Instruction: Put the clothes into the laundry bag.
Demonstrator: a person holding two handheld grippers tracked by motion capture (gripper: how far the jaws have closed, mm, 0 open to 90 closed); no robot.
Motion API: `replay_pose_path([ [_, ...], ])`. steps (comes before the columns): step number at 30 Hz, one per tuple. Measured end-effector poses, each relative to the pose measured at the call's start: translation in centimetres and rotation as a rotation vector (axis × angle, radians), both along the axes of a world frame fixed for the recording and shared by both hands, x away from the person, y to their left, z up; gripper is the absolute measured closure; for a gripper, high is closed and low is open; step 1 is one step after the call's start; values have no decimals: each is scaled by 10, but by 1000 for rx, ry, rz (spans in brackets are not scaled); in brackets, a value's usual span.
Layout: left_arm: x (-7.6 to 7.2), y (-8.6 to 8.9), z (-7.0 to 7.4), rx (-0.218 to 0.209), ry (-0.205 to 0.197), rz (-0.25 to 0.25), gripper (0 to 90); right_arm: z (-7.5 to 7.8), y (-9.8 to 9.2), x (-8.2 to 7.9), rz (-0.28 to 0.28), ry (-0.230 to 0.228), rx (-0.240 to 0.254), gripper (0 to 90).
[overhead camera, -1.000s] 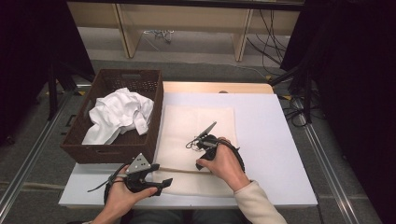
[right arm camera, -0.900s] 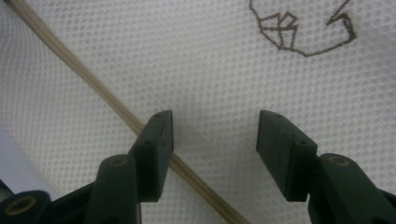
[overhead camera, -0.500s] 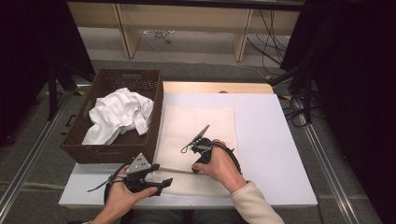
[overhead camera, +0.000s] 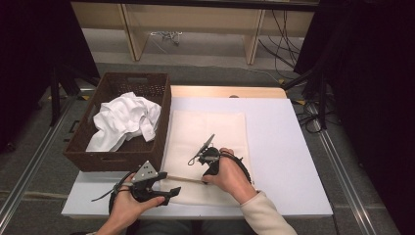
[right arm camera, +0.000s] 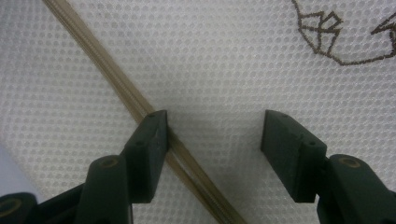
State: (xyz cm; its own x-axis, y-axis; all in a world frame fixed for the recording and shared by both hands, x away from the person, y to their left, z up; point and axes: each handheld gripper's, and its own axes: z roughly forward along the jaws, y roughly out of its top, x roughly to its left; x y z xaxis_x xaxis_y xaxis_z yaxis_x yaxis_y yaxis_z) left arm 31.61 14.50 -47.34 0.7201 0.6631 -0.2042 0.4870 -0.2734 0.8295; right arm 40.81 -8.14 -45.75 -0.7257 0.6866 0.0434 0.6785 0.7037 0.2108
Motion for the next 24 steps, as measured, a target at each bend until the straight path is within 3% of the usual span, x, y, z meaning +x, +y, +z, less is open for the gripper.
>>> replay_pose_path([
  [1,0,1,0,12,2,-6,246,-1,-1,2,42,-20,1,430],
  [3,0,0,0,10,3,-6,246,-1,0,0,20,-11,1,443],
  [7,0,1,0,11,1,-5,248,-1,-2,3,56,-22,5,467],
  [8,0,1,0,11,2,-5,249,0,-1,1,27,-12,3,472],
  [9,0,1,0,11,2,-4,250,0,-2,3,50,-16,1,477],
  [12,0,1,0,11,-1,-4,250,0,-4,3,51,-16,2,504],
  [13,1,2,0,29,-2,-8,250,0,-4,3,41,-13,4,537],
  [14,0,0,0,0,3,1,250,1,-3,3,38,-15,-7,561],
  [17,0,1,0,11,0,-3,251,0,-6,5,69,-31,-9,600],
  [20,0,0,0,3,4,1,253,0,-5,5,49,-34,-12,649],
  [21,0,0,0,1,0,1,254,0,-7,7,79,-51,-15,678],
  [24,1,1,1,21,-1,-2,255,1,-8,7,38,-46,-12,745],
])
